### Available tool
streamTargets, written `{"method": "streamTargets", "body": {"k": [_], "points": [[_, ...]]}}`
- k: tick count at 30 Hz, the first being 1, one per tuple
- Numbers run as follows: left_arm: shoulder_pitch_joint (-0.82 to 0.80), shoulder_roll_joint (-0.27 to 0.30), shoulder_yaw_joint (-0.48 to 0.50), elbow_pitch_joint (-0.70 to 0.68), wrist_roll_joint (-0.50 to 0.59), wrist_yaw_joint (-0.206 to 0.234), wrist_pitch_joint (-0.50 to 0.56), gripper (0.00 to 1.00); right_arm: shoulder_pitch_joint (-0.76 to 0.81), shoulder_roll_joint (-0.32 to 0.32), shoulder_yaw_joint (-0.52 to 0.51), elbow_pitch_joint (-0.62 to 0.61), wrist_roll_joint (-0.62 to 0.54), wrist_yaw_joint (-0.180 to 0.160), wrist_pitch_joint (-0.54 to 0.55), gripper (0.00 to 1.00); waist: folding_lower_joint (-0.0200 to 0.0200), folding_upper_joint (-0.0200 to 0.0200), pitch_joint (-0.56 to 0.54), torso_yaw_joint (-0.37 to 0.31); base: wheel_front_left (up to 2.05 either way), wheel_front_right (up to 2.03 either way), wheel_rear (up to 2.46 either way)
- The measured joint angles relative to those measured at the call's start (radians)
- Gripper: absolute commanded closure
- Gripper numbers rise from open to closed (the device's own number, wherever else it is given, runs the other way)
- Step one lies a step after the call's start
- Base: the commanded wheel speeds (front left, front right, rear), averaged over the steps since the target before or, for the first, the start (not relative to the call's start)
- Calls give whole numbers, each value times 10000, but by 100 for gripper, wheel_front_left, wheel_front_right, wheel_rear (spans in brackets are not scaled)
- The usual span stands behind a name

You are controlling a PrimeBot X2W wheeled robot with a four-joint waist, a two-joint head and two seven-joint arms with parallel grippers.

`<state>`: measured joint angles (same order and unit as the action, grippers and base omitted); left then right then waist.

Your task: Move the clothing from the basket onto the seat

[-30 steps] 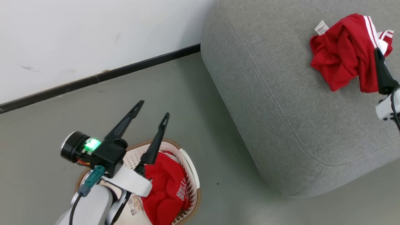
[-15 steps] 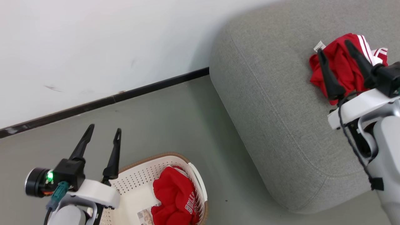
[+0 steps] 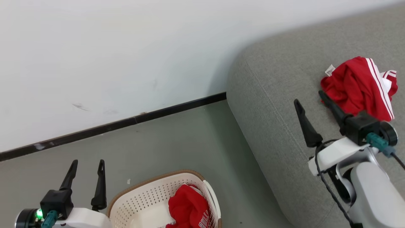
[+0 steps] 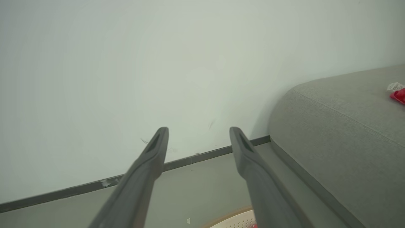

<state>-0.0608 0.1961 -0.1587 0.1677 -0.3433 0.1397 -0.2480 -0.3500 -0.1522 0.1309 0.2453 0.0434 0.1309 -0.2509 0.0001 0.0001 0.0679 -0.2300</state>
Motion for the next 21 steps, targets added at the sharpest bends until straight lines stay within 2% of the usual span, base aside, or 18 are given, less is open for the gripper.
{"method": "streamTargets", "body": {"k": [10, 21], "points": [[288, -128, 201, 40, 6, -10, -2, 0, 1516, 625, -253, -184, -485, 0, 0, 0, 0, 0, -689, 283, 0, 0, 0], [584, -428, 433, 58, 48, 107, -2, 0, 2766, 855, -654, -514, -715, 0, 0, 0, -1, 0, -1246, 456, 0, 0, 0]]}}
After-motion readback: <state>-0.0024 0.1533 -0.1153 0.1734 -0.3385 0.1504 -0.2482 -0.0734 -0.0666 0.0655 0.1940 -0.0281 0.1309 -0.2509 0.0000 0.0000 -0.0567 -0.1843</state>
